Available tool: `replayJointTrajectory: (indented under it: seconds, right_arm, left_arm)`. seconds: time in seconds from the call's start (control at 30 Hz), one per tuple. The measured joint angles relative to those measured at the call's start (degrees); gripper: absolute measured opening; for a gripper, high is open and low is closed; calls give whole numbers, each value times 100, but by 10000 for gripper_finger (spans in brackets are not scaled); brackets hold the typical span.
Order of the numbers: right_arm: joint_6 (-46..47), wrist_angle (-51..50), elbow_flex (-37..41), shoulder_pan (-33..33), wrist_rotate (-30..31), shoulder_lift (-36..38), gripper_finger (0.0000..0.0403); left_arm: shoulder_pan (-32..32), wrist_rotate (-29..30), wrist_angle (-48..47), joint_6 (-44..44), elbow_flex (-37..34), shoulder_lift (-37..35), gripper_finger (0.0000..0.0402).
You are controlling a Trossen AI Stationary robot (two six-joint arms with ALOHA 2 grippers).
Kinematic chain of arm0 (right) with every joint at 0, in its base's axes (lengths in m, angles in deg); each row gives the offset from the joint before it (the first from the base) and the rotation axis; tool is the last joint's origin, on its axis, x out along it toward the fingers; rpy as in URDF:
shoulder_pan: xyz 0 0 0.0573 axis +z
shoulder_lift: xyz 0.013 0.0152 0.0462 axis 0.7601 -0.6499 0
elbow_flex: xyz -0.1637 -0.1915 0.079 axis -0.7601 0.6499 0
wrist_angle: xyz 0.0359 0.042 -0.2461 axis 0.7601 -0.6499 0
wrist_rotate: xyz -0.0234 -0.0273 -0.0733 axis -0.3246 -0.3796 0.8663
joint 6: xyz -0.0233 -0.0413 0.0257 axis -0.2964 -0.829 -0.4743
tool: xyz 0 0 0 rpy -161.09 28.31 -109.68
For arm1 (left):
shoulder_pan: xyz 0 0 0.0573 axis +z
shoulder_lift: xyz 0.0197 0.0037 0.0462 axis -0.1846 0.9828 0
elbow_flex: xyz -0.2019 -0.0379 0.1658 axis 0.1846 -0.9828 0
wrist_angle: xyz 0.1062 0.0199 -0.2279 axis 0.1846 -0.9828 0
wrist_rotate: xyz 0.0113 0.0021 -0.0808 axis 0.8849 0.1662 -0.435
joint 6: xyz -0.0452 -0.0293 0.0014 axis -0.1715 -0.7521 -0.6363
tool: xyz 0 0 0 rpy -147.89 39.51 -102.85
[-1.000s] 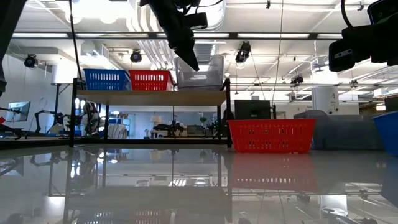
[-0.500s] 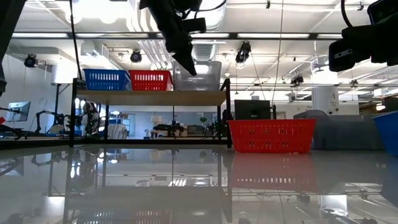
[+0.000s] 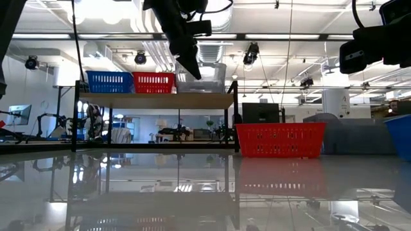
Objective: Stack baskets on shelf by color
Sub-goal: Put the middle black bin on the shelf, then stack the top red bin on top of the red bin on the shelf
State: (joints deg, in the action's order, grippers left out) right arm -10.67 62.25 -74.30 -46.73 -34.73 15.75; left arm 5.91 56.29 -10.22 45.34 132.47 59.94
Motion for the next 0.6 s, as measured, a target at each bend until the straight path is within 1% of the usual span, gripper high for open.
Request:
replayJointTrajectory:
  seconds: [0.17,0.3,0.47,0.6]
  right_arm:
    - [1,0,0,-2,0,0,9]
    - [0,0,0,0,-2,0,9]
    - [1,0,0,-2,0,0,9]
    - [1,0,0,0,-2,0,9]
  left_arm:
    - [-1,-1,21,5,4,-22,96]
    - [-1,-1,29,10,93,-28,127]
    - [-14,-1,31,125,286,-70,155]
    - [-118,-7,34,106,530,-145,167]
